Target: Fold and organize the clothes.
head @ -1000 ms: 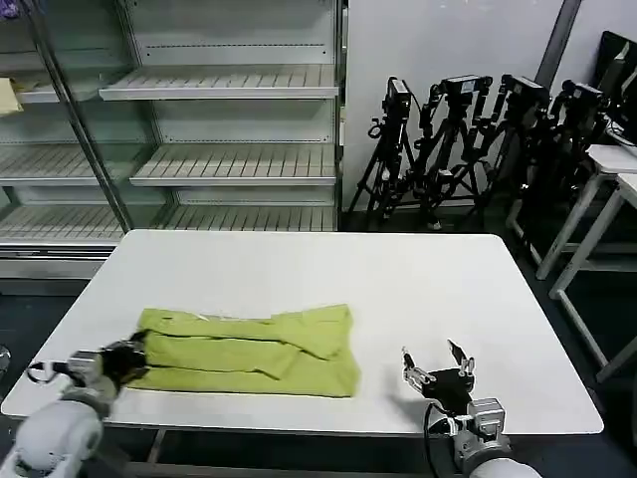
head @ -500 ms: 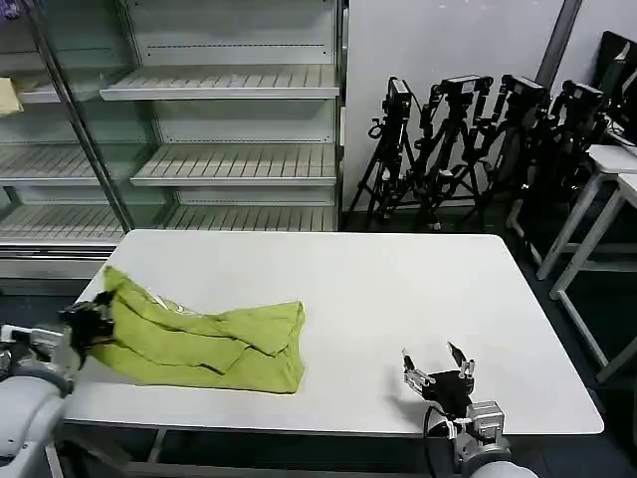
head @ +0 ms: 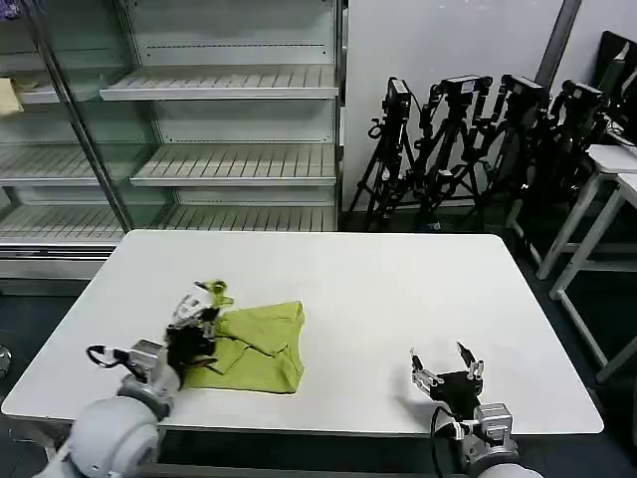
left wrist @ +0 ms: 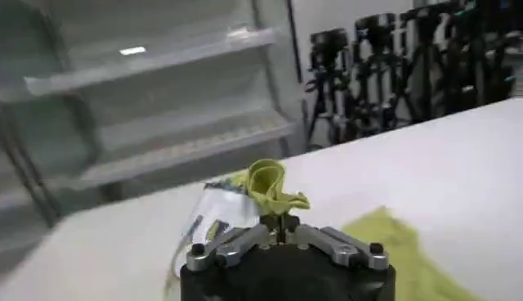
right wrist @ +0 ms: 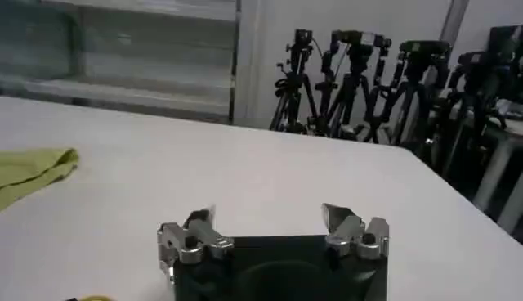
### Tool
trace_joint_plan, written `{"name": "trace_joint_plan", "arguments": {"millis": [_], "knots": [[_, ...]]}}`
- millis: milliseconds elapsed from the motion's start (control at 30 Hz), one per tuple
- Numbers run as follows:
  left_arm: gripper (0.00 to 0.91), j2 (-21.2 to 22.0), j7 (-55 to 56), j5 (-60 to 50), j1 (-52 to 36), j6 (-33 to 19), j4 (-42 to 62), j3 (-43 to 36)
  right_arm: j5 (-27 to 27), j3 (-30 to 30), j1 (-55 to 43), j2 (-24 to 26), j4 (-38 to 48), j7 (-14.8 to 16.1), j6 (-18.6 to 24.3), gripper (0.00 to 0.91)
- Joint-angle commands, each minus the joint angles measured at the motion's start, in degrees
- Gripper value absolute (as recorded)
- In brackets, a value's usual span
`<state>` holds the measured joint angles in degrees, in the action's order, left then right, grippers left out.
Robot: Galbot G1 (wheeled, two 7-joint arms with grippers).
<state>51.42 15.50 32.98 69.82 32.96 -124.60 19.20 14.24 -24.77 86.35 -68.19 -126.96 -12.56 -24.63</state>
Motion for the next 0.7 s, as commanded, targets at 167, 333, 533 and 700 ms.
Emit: {"name": "trace_joint_plan", "arguments": {"millis": [167, 333, 533, 700], "knots": [[0.010, 4.3, 6.3, 8.1, -5.8, 0.2, 2.3, -12.0, -0.2, -0.3, 0.1, -0.1, 0.1, 0.0, 0.1, 0.907], [0.010, 4.6, 6.0, 8.6, -6.5, 0.2, 2.4, -12.2, -0.2, -0.4, 0.1, -0.1, 0.1, 0.0, 0.1, 0.907], [0.010, 5.5, 5.8, 7.8, -7.5, 0.2, 4.3, -12.8, -0.2, -0.5, 0.2, 0.0, -0.1, 0.0, 0.1, 0.907], [0.010, 6.7, 6.5, 6.9, -9.3, 0.2, 7.4, -12.4, -0.2, -0.4, 0.2, 0.0, -0.2, 0.0, 0.1, 0.907]]}}
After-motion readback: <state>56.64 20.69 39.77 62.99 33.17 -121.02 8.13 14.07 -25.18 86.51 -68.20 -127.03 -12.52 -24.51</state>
